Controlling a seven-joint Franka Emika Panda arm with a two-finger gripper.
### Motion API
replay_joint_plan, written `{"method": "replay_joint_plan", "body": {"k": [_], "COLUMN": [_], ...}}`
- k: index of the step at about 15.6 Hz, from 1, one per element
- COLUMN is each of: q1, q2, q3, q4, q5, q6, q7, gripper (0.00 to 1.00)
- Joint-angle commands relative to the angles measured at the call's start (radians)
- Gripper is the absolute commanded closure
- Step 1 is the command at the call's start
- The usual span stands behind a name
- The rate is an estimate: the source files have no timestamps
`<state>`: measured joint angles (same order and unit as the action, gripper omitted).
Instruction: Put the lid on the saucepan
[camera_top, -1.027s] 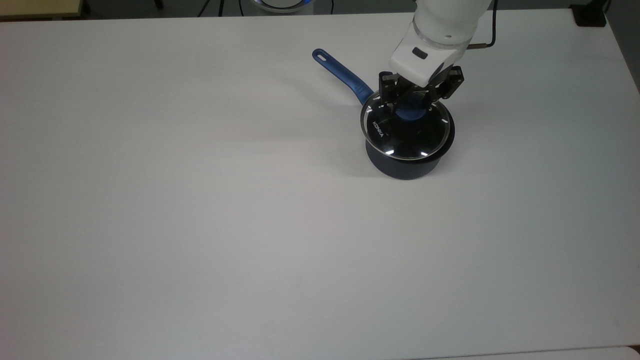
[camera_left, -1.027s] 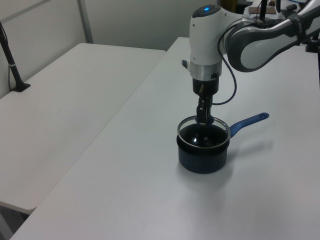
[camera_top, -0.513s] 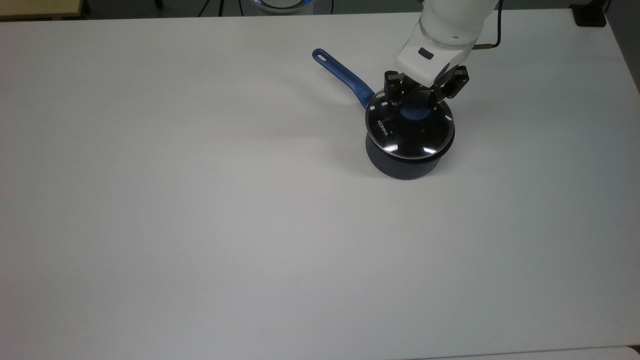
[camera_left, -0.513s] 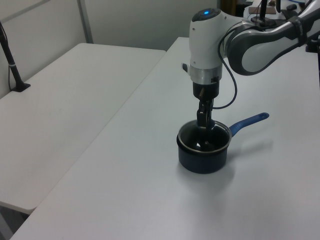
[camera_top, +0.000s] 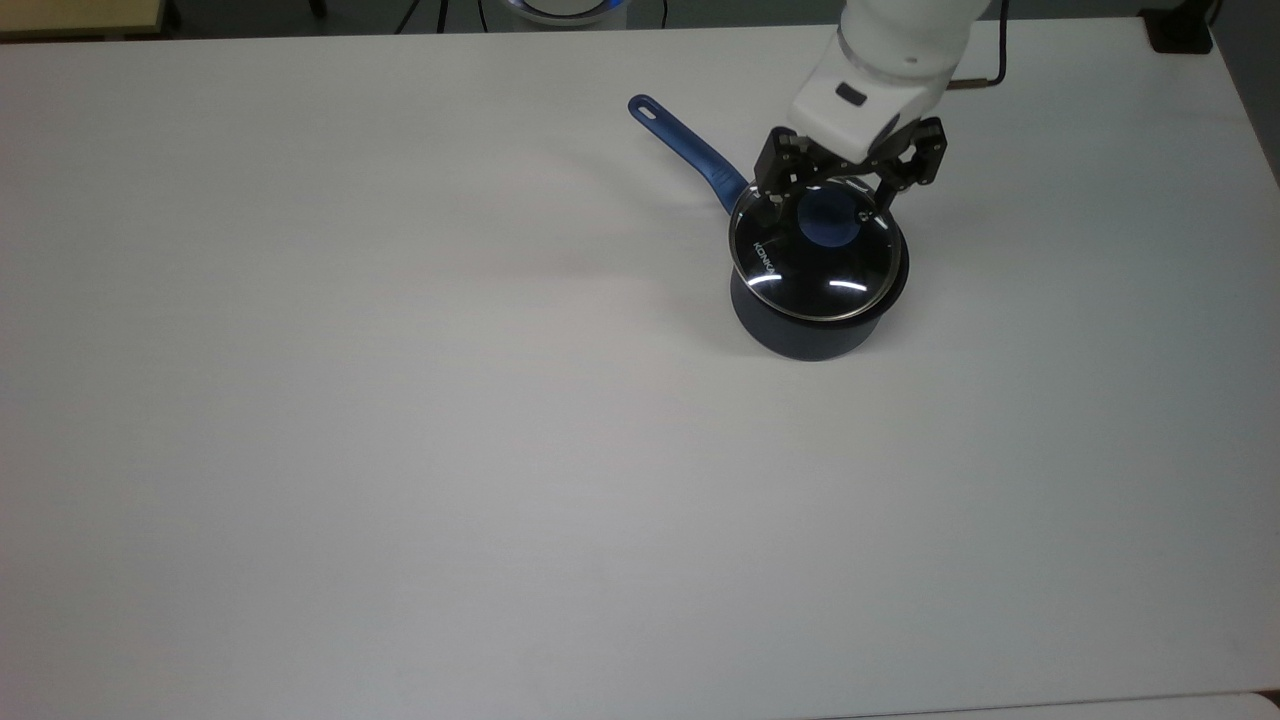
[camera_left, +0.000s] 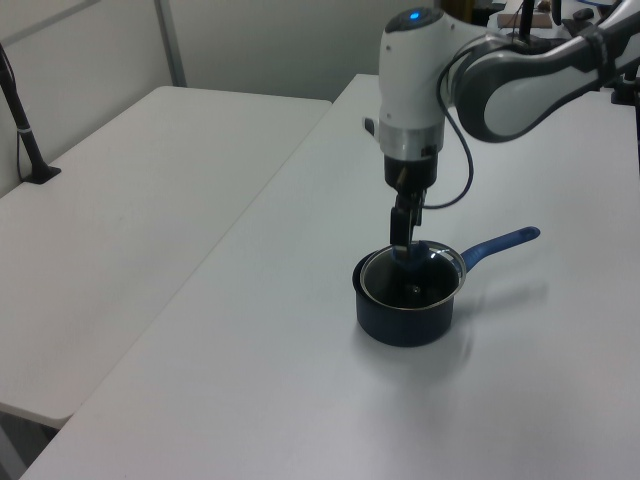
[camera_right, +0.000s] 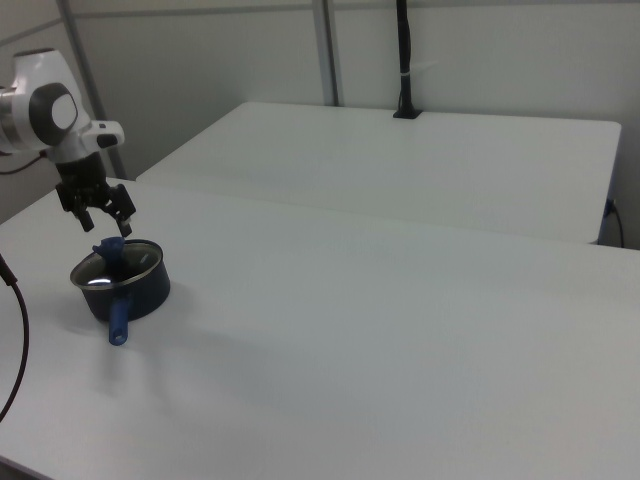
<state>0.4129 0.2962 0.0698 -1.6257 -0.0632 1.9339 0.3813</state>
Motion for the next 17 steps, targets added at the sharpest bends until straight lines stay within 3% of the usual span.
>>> {"method": "replay_joint_plan", "body": {"k": [1,11,17], "q1": [-0.034,-0.376,-0.394], "q2": [-0.086,-0.284,-0.284], "q3": [-0.010,-0.008,-0.027], "q4": [-0.013,-0.037,-0.023], "q5": [-0.012,-0.010,-0.004], "q6": [-0.082,-0.283,-0.299], "q7": [0.001,-0.254,-0.245], "gripper": [0.00,0.00,0.00]}}
